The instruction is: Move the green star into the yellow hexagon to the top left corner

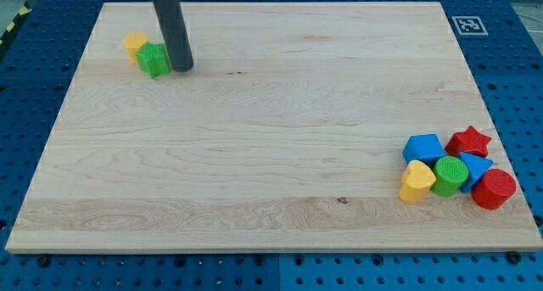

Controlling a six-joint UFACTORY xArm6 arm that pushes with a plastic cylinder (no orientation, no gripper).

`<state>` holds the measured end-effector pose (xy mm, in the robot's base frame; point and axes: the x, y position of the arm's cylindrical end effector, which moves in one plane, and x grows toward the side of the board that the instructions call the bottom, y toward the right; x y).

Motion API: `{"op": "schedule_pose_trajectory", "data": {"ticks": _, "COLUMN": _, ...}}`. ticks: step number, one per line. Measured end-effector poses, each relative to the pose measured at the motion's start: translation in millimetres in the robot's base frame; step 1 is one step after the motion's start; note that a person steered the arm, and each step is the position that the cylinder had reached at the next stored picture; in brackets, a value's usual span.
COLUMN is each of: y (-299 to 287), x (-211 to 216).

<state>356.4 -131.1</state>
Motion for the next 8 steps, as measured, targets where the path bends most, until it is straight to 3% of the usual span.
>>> {"op": "schedule_pose_trajectory", "data": {"ticks": 1, "y": 13, "x": 17}}
{"op": "schedule_pose_trajectory", "data": {"ticks": 3, "y": -24, "x": 17}}
{"op": "schedule_pose_trajectory", "data": {"ticks": 5, "y": -46, "x": -12}}
{"op": "schedule_pose_trajectory", "data": {"ticks": 8, "y": -79, "x": -2}}
